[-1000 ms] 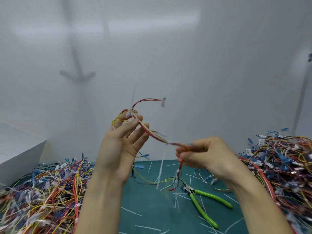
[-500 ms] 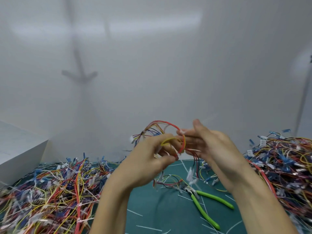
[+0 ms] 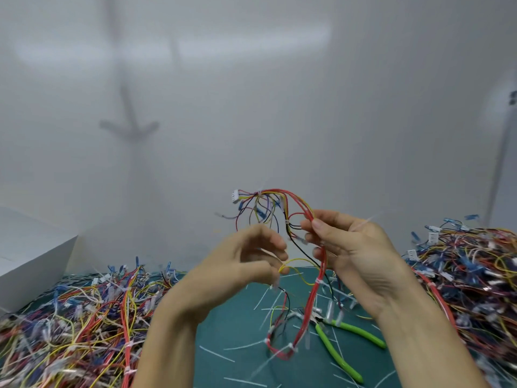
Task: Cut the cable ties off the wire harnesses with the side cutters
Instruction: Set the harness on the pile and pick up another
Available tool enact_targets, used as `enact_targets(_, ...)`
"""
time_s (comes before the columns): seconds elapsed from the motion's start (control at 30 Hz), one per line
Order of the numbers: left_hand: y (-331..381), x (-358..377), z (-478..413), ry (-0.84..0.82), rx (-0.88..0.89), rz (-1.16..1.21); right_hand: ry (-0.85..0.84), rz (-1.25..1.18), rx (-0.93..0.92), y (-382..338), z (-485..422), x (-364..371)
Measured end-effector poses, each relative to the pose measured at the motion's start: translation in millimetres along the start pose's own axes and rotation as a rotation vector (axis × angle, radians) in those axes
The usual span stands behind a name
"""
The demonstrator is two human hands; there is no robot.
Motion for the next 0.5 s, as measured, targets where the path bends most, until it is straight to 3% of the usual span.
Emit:
enact_targets(0.07,5.6,-8.2,1.4,0.095,-0.005,0.096,-0.039,-0.053,0.000,-0.8,1.0,0.4)
enact_targets(0.13,5.9,-15.7,-0.4,0.320,-0.050,0.150,-0.100,-0.042,-0.024,-2.9,3.7,1.1)
enact_targets(0.2,2.8,-21.4,-2.1,0.565,-0.073,0.138,-0.180,0.029,-0.054,-4.3,6.5,2.7)
enact_targets(0.27,1.6,-22.9,-3.2,0.683,-0.087,0.154,-0.255,0.191,-0.072,-3.9,9.4,5.5)
enact_targets(0.5,-2.8,-20.9,-4.2,0.604,-0.125,0.289,-0.491,0.659,0.068,11.0,18.1,21.2)
Point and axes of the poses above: each hand's wrist, its own z-axis away from the middle knuckle, its own x-axis out of the palm, y = z × x, the point moved 2 cm from there along -z, towards the middle knuckle, and after that the axes turned 4 degrees about x, right-handed, at the moved point
